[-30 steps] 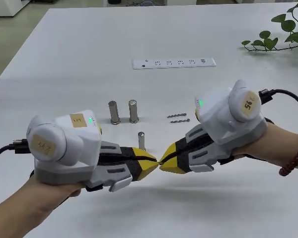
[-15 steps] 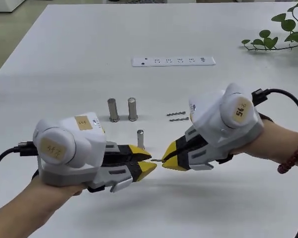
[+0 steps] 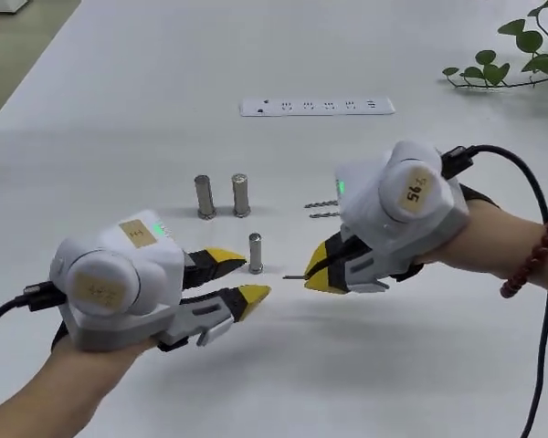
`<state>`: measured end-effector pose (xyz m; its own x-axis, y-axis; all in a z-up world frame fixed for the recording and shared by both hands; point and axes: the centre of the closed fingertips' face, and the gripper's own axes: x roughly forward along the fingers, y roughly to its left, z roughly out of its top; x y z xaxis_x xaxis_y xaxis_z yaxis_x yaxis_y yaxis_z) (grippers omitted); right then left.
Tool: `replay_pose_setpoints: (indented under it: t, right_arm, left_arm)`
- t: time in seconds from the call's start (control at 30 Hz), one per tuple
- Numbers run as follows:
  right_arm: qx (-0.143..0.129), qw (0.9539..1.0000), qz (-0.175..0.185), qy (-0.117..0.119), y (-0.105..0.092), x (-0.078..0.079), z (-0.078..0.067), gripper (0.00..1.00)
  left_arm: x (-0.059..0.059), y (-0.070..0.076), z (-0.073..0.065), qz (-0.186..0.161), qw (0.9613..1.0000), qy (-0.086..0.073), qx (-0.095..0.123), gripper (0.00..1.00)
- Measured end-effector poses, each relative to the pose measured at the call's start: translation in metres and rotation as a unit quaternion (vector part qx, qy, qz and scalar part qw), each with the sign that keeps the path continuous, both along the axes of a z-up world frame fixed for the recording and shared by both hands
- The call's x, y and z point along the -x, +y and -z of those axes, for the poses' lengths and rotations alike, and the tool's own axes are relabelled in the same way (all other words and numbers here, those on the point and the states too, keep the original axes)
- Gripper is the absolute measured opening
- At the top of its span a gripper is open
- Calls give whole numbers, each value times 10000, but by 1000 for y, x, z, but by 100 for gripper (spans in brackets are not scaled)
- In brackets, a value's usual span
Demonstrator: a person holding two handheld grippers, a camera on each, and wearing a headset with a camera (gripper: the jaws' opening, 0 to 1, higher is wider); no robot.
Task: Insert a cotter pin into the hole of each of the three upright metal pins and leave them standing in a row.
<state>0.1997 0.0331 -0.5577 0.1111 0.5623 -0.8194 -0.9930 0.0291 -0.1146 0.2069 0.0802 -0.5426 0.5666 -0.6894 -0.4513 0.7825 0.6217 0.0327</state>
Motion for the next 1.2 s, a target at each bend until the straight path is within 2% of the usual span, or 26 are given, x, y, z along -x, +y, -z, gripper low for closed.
replay_pose_setpoints:
  t: [0.27, 0.53, 0.7, 0.97, 1.13, 1.2]
  right_arm:
    - [140, 9997, 177, -52, -2, -17, 1, 0]
    - [266, 9992, 261, -136, 1, -37, -1, 0]
    - [291, 9991, 294, -114, 4, -41, -1, 0]
    - [422, 9984, 346, -166, 7, -50, 4, 0]
    - [523, 9980, 280, -238, 9, -53, 9, 0]
    - [519, 9980, 288, -200, 10, -55, 11, 0]
  left_arm:
    - [-18, 6, 8, -471, 9989, -11, 47, 21]
    - [-30, 4, 15, -678, 9977, 9, -11, 20]
    - [-39, 6, 21, -883, 9961, 3, -19, 18]
    - [-47, 2, 27, -925, 9957, -1, -37, 18]
    - [-51, -3, 33, -947, 9955, 73, -59, 17]
    - [-52, -5, 35, -972, 9952, 103, -40, 17]
